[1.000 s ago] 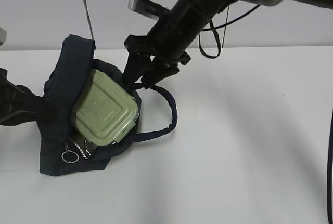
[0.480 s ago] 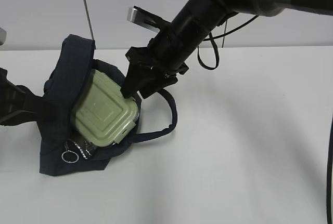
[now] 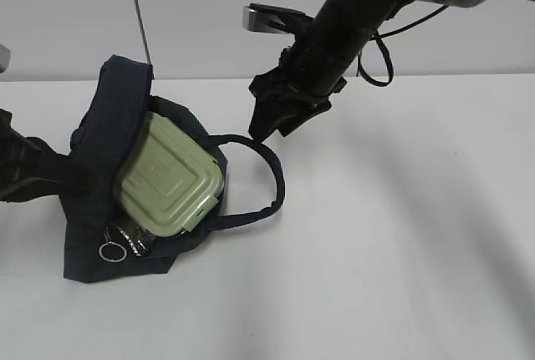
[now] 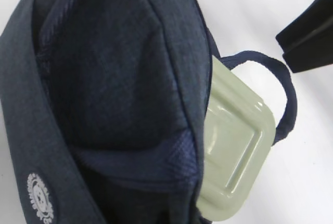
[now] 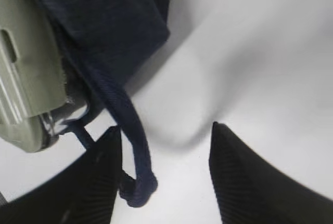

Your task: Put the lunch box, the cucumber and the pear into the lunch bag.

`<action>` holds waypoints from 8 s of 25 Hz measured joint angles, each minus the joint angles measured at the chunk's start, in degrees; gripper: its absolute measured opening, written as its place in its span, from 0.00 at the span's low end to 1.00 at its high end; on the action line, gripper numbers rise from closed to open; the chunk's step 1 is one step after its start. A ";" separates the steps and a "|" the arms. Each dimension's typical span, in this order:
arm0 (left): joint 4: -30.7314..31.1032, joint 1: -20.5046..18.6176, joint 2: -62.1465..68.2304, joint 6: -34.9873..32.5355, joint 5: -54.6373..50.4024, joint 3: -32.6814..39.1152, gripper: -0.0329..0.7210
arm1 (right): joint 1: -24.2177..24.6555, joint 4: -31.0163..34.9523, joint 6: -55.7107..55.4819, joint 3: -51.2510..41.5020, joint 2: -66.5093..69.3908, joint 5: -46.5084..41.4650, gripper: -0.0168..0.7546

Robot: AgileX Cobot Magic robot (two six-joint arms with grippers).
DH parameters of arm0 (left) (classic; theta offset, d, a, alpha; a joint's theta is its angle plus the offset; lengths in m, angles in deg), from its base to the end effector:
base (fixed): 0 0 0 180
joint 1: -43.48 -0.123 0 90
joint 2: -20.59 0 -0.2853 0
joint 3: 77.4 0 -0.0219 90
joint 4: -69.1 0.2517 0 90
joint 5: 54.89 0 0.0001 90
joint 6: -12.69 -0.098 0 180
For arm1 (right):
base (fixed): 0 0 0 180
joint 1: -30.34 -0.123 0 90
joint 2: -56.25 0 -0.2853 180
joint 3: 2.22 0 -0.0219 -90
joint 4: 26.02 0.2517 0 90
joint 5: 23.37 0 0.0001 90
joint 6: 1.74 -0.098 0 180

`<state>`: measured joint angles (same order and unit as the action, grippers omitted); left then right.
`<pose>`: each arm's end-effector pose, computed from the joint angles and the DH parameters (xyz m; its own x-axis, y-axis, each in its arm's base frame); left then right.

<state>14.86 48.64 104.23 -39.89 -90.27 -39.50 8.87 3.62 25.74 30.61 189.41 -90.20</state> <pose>0.2399 -0.0680 0.2235 -0.7796 0.1327 -0.6120 0.4098 0.8471 -0.3383 0.4215 0.2137 0.2236 -0.7518 -0.5412 -0.3767 -0.6566 0.6668 0.3525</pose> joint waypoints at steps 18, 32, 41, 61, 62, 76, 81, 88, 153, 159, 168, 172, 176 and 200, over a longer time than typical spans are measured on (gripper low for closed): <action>0.05 0.00 0.00 0.00 0.00 0.00 0.02 | 0.36 3.57 4.83 -0.54 3.76 -2.71 0.55; 0.25 0.00 0.00 0.00 -1.34 -0.42 0.02 | 1.06 17.16 9.16 -0.85 -4.55 -2.93 0.05; 1.59 -0.05 0.18 1.13 -7.35 -7.88 0.02 | 3.29 20.95 10.33 -0.85 -13.90 -3.69 0.04; 0.96 13.97 17.18 5.74 -4.54 -22.71 0.02 | 13.50 6.00 0.96 -3.47 -16.00 -4.72 0.04; 0.94 14.03 17.82 5.80 -4.48 -22.91 0.03 | 13.50 6.25 1.25 -4.67 -16.00 -4.72 0.05; 3.16 13.97 17.64 5.80 -4.28 -23.23 0.43 | 15.10 17.76 10.50 -7.92 -17.37 -4.13 0.67; 6.33 13.97 13.68 5.87 -4.22 -23.25 0.43 | 18.34 10.37 7.73 -7.92 -20.90 -4.09 0.64; 13.79 13.97 10.19 10.77 -4.27 -23.25 0.43 | 17.91 5.66 5.42 -11.30 -26.59 -1.88 0.63; 26.57 13.97 -3.49 21.48 19.10 1.16 0.35 | -16.07 59.90 72.89 -73.69 -36.11 49.55 0.34; 26.57 13.97 -3.49 21.48 19.10 1.16 0.35 | -17.54 64.49 72.18 -73.69 -36.11 49.91 0.34; 26.57 13.97 -3.49 21.48 19.10 1.16 0.35 | -18.29 34.34 37.89 -73.69 -37.58 64.94 0.34; 26.57 13.97 -3.49 21.48 19.10 1.16 0.35 | -18.29 2.16 4.10 -74.52 -38.11 70.48 0.34; 26.57 13.97 -3.49 21.48 19.10 1.16 0.35 | -18.29 -29.19 -27.48 -79.97 -38.11 80.83 0.34; 26.57 13.97 -3.49 21.48 19.17 1.16 0.35 | -18.29 -46.51 -37.08 -73.54 -16.77 104.85 0.63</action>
<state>41.43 62.62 100.74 -18.41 -71.10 -38.33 -9.42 -42.89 -11.34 -42.93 172.64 14.64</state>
